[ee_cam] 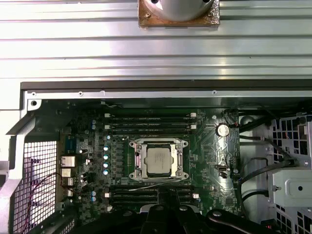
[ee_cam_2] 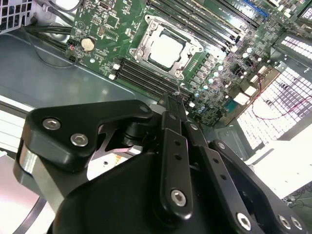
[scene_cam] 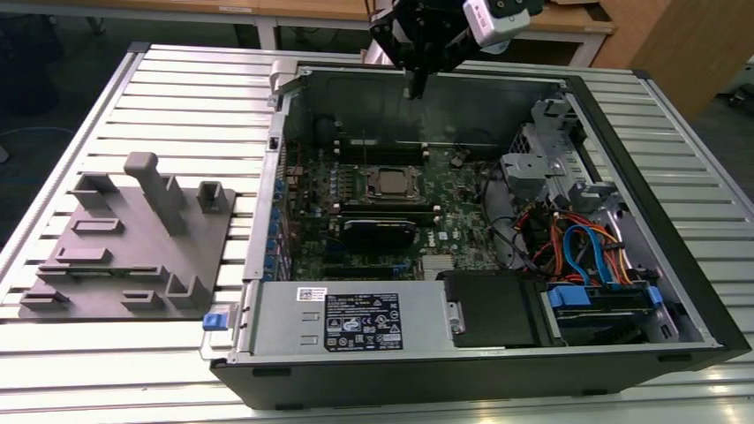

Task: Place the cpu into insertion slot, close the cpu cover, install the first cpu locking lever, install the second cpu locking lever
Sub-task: 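Close the cpu cover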

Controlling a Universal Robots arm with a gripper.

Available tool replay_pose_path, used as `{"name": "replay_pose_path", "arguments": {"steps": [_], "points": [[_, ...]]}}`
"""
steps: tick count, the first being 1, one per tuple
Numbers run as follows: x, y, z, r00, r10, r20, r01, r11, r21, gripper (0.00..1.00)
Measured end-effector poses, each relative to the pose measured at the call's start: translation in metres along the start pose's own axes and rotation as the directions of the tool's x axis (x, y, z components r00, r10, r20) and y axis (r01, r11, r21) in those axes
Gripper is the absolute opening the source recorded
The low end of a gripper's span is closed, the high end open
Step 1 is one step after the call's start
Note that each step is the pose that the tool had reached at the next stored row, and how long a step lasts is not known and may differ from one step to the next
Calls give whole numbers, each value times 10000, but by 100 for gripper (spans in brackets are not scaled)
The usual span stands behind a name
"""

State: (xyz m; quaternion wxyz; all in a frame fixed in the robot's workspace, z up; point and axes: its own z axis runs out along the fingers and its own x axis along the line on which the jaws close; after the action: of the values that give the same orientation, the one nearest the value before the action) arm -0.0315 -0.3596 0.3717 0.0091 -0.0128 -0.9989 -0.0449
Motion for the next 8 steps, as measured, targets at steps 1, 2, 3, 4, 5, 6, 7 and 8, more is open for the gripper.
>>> {"name": "replay_pose_path", "arguments": {"steps": [1, 2, 3, 4, 5, 6, 7, 8], "points": [[0, 0, 0, 10000, 0, 0, 0, 10000, 1, 10], [0, 0, 0, 10000, 0, 0, 0, 10000, 1, 10], [0, 0, 0, 10000, 0, 0, 0, 10000, 1, 10], [0, 0, 4, 10000, 0, 1, 0, 10000, 4, 10], [0, -1, 17, 10000, -1, 4, 1, 10000, 6, 10], [0, -3, 34, 10000, -2, 10, 2, 10000, 6, 10], [1, -5, 52, 10000, -1, 16, 1, 10000, 5, 10], [2, -6, 70, 10000, -2, 23, 2, 10000, 5, 10]]}}
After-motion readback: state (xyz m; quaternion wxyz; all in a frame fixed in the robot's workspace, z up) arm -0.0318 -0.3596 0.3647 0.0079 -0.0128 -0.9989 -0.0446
